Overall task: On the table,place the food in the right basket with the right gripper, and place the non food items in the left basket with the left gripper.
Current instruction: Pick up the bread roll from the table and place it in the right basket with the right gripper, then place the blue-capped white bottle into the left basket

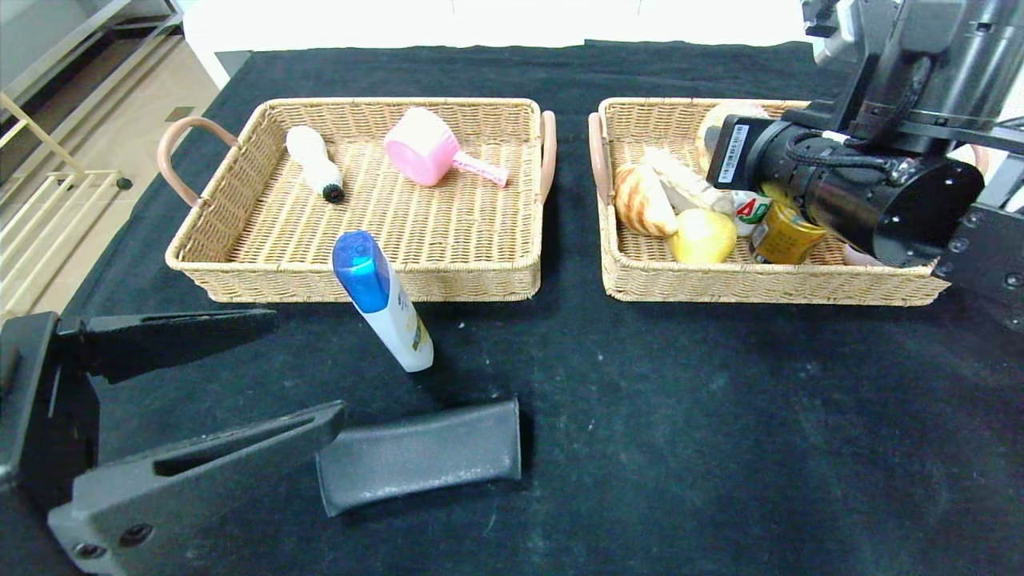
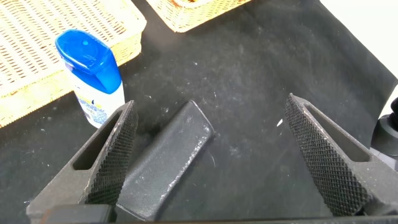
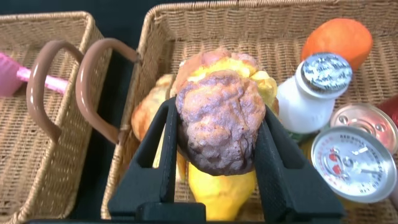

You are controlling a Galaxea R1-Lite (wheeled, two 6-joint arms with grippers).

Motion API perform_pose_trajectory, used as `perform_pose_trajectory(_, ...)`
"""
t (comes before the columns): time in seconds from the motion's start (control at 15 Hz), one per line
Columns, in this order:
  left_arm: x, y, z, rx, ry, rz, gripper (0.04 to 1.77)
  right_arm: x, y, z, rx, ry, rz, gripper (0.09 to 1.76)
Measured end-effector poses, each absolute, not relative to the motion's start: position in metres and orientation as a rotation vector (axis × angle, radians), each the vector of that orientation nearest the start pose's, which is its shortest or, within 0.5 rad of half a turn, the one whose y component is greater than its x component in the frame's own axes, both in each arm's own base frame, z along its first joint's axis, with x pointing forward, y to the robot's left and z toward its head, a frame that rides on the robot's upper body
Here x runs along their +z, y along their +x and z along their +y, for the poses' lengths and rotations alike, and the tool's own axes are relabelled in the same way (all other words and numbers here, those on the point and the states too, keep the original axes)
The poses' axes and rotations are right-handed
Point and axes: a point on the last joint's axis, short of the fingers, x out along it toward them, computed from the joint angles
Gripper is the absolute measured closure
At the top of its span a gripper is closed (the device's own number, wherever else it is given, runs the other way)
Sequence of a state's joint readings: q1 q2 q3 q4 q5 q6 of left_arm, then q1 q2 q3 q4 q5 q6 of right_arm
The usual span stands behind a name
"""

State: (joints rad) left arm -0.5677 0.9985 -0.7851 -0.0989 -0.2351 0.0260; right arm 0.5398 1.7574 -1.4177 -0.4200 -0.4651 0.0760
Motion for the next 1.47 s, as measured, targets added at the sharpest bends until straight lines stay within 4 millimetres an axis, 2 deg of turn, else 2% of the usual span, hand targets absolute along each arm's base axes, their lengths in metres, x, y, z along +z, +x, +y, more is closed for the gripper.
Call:
perform_pose_trajectory(0.27,0.277,0.103,-0.072,-0.803,0.044,0.106,0.09,0.311,0.309,0.17,0.069,0.108,-0.075,1.06)
perform_pose_trajectory(0.53,0.278,0.103,-0.072,-0.803,0.044,0.104,0.09,0.307,0.311,0.171,0.068,0.098,-0.065,0.7)
perform_pose_trajectory(0.73,0.278,0.102,-0.071,-0.803,0.043,0.102,0.09,0.306,0.309,0.173,0.074,0.09,-0.06,0.52)
perform_pose_trajectory(1.2,0.278,0.102,-0.071,-0.803,0.043,0.099,0.09,0.306,0.304,0.177,0.09,0.087,-0.056,0.3)
perform_pose_trajectory(1.47,0.278,0.102,-0.071,-0.803,0.043,0.098,0.09,0.306,0.29,0.177,0.115,0.08,-0.044,0.23)
